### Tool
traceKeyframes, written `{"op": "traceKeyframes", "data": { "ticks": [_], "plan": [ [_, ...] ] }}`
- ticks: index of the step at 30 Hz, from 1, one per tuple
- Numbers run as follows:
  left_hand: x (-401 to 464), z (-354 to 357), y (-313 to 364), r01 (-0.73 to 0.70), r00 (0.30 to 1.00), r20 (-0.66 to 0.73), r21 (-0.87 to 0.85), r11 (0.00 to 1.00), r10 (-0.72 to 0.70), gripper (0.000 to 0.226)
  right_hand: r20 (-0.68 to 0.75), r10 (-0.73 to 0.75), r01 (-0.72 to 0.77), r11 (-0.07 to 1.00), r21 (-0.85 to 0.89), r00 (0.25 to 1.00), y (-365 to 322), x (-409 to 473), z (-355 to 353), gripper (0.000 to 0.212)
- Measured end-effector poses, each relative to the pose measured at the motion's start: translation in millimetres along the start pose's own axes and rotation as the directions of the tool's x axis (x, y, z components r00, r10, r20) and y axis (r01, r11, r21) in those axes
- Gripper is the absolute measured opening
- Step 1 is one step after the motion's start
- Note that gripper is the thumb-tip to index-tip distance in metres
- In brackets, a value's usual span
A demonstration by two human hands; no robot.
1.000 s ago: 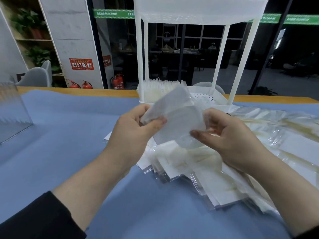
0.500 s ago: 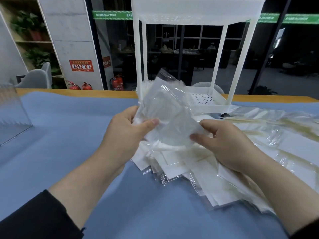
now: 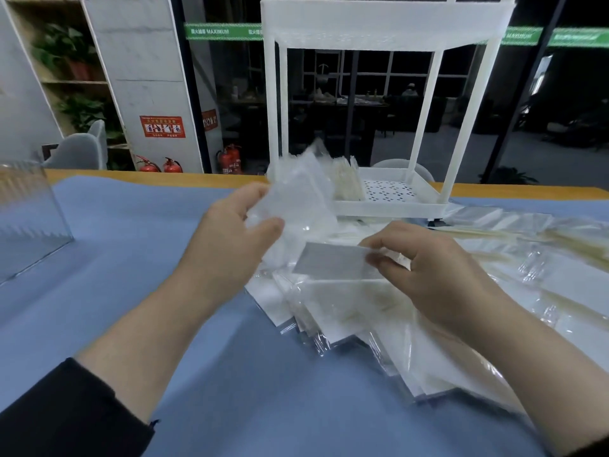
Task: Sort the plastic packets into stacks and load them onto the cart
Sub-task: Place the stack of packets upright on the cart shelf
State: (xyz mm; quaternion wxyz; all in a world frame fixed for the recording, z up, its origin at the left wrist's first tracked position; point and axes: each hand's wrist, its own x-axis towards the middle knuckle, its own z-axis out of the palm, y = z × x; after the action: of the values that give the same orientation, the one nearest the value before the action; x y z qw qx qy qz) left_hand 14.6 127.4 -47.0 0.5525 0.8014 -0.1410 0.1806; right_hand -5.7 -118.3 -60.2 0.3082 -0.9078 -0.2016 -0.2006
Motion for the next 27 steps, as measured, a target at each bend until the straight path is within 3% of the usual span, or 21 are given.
{"op": "traceKeyframes", "data": {
  "ticks": [2,5,9,13,16,20,24,27],
  "plan": [
    [-6,8,3,0.028,0.988,0.15,0.003,1.0,-0.028,0.014,-0.032,-0.004,0.004,1.0,-0.023,0.999,-4,-1,2,0.02],
    [-12,16,3,0.061,0.958,0.276,0.06,0.996,-0.075,0.04,-0.059,0.031,-0.031,0.999,0.008,0.998,-4,-3,4,0.026],
    [-17,26,-2,-0.004,0.94,0.333,0.22,0.975,-0.071,0.017,-0.138,0.04,-0.035,0.999,0.032,0.99,-2,0,11,0.04],
    [-16,26,0,-0.013,0.944,0.328,0.091,0.996,-0.018,0.015,-0.141,0.125,-0.108,0.986,0.125,0.982,1,2,11,0.07],
    [-12,19,1,0.051,0.961,0.275,-0.049,0.997,-0.035,0.024,0.039,0.215,-0.217,0.93,0.298,0.976,2,0,6,0.062],
    [-15,27,-9,0.034,0.936,0.344,0.105,0.994,-0.069,0.045,0.165,0.144,-0.185,0.943,0.276,0.976,4,-1,12,0.056],
    [-17,33,-10,-0.028,0.915,0.399,0.193,0.981,-0.053,0.034,0.161,0.11,-0.149,0.954,0.259,0.981,9,0,18,0.048],
    [-15,27,-9,-0.086,0.932,0.363,0.257,0.963,-0.014,0.026,0.115,0.121,-0.148,0.953,0.263,0.986,6,1,8,0.046]
  ]
}}
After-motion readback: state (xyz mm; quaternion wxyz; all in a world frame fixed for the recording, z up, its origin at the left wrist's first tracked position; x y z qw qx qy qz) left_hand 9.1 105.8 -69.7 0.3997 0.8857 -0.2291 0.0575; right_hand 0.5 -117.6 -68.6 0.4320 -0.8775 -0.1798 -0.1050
